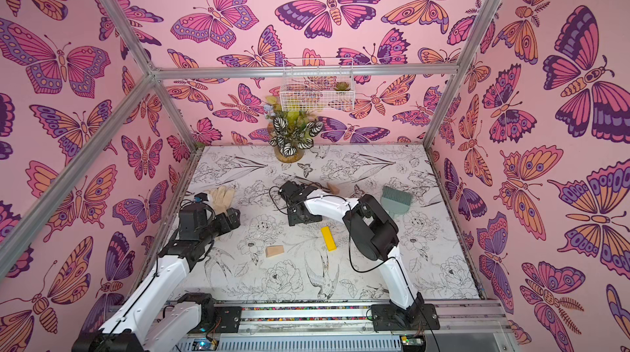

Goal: Assemble a small pinwheel with building blocks
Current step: Assemble the building block at the center of the board.

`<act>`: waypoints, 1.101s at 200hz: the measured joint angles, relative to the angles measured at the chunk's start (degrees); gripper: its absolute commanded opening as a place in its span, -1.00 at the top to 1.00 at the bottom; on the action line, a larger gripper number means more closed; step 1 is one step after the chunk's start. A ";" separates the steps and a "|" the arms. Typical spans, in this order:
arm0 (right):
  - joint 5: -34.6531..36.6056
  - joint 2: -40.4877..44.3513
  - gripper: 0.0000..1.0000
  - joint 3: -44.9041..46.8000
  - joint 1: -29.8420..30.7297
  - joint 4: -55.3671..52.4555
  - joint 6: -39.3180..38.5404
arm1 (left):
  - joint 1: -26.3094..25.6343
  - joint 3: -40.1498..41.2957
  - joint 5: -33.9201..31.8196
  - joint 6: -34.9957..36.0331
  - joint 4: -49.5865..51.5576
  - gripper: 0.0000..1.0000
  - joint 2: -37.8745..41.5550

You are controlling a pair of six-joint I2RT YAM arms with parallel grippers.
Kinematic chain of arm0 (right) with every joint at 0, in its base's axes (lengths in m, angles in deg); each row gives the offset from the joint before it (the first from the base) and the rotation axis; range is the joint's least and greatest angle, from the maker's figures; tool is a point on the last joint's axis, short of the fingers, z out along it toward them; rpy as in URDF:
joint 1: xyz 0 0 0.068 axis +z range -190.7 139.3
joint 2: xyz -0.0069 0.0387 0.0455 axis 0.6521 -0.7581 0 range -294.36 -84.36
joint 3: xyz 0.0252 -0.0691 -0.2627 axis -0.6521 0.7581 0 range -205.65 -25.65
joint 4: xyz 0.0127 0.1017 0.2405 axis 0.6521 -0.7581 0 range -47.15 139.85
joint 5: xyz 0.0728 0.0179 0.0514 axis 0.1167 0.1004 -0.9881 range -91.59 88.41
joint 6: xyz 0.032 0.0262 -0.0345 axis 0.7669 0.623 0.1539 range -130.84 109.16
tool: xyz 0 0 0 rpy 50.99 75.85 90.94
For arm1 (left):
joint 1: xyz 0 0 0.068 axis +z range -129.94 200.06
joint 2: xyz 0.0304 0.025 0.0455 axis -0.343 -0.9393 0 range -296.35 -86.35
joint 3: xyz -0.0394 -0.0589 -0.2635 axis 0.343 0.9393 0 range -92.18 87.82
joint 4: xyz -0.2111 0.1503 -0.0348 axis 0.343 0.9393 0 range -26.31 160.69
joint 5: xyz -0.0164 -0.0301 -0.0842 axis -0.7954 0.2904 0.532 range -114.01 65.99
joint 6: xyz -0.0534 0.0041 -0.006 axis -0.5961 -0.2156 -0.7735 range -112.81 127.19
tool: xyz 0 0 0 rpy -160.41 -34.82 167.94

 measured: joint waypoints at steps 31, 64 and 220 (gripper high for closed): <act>-0.09 -0.11 -0.56 -0.24 0.00 -0.02 -0.07 | 0.00 0.00 0.00 0.00 0.00 -1.00 -0.02; -0.13 -0.22 -0.50 -0.35 -0.02 -0.15 -0.20 | 0.00 0.00 0.00 0.00 0.00 -1.00 -0.02; -0.13 -0.66 -0.28 -0.96 -0.66 -0.11 -0.46 | 0.00 0.00 0.15 -0.02 0.00 -1.00 -0.13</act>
